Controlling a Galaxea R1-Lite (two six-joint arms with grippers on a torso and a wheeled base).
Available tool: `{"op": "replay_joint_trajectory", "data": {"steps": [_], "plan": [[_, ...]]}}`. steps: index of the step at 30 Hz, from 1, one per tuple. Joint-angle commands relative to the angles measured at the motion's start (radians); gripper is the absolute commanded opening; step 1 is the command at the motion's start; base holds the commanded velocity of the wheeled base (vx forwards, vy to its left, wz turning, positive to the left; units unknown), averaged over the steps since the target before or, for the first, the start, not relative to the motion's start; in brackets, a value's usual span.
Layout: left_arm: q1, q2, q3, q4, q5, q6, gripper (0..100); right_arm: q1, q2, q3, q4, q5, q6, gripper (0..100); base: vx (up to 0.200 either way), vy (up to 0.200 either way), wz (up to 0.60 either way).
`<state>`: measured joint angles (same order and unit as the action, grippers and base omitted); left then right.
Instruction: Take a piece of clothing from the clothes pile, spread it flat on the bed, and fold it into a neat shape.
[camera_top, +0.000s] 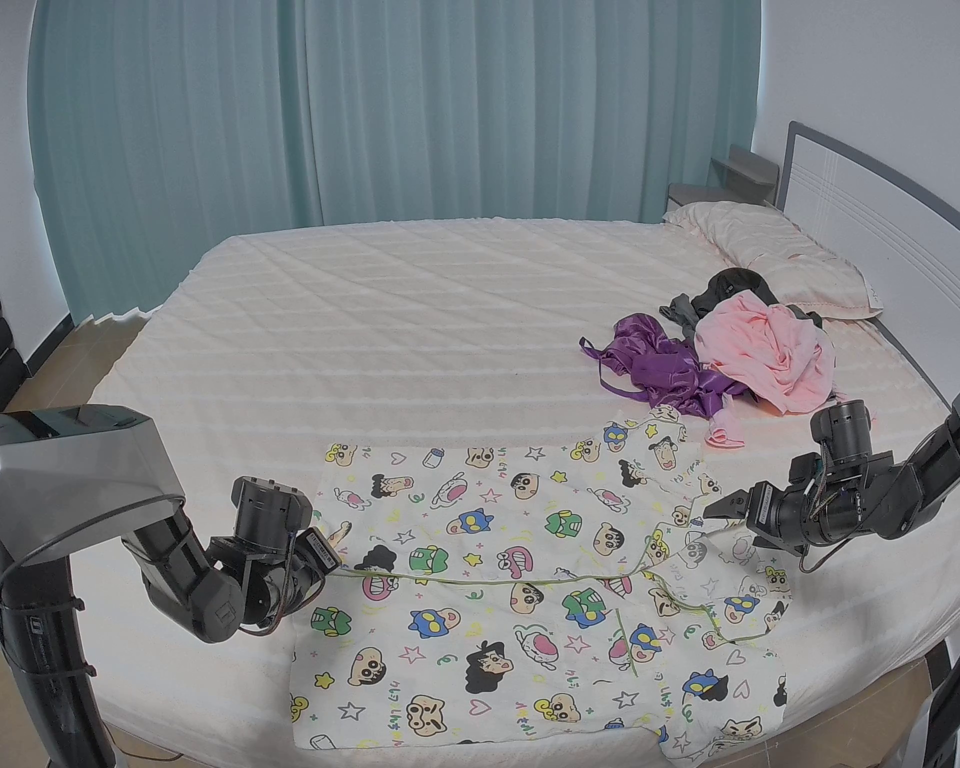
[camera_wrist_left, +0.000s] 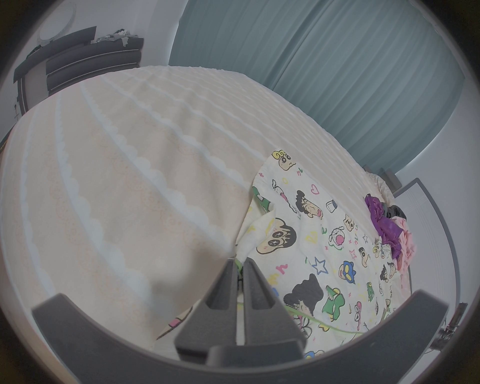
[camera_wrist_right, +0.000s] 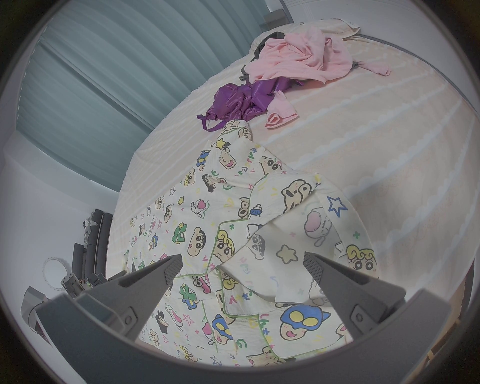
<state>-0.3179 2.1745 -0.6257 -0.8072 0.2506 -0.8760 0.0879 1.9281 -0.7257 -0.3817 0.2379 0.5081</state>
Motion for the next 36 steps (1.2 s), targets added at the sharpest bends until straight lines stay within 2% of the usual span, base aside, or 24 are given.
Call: {"op": "replay_joint_trajectory", "data": {"steps": [1,4,5,8,15,17,19,23,28,29,36], "plan": [[-0.007,-0.015,0.02,-0.003,0.004,0.0,0,0.0,0.005,-0.001,-0.002,0.0,0.0,100,0.0,0.0,0.0],[-0.007,-0.015,0.02,-0.001,0.01,0.002,0,0.001,0.006,0.0,-0.002,0.0,0.0,100,0.0,0.0,0.0],[-0.007,-0.013,0.02,-0.001,0.013,0.002,100,0.001,0.006,-0.001,-0.002,0.0,0.0,100,0.0,0.0,0.0],[-0.007,-0.013,0.024,0.0,0.042,0.006,100,0.001,0.006,-0.001,-0.002,0.0,0.001,100,0.0,0.0,0.0],[-0.004,-0.031,0.054,-0.003,0.045,0.006,100,-0.013,-0.003,-0.015,-0.009,0.0,0.009,100,0.0,0.0,0.0],[0.0,-0.061,0.072,-0.004,0.045,0.003,100,-0.017,-0.003,-0.02,-0.042,0.0,0.04,100,0.0,0.0,0.0],[0.002,-0.108,0.095,-0.001,0.042,-0.001,100,-0.016,0.012,-0.072,-0.094,-0.003,0.092,100,0.0,0.0,0.0],[-0.006,-0.166,0.129,-0.006,0.039,-0.006,100,-0.014,0.074,-0.213,-0.071,-0.019,0.109,100,0.0,0.0,0.0],[-0.013,-0.213,0.139,-0.013,0.035,-0.087,100,-0.013,0.124,-0.296,-0.029,-0.031,0.116,100,0.0,0.0,0.0],[-0.015,-0.22,0.138,-0.012,0.032,-0.13,100,-0.011,0.15,-0.313,-0.032,-0.032,0.119,100,0.0,0.0,0.0],[-0.026,-0.223,0.156,-0.007,0.025,-0.163,100,-0.011,0.192,-0.317,-0.04,-0.029,0.138,100,0.0,0.0,0.0]]}}
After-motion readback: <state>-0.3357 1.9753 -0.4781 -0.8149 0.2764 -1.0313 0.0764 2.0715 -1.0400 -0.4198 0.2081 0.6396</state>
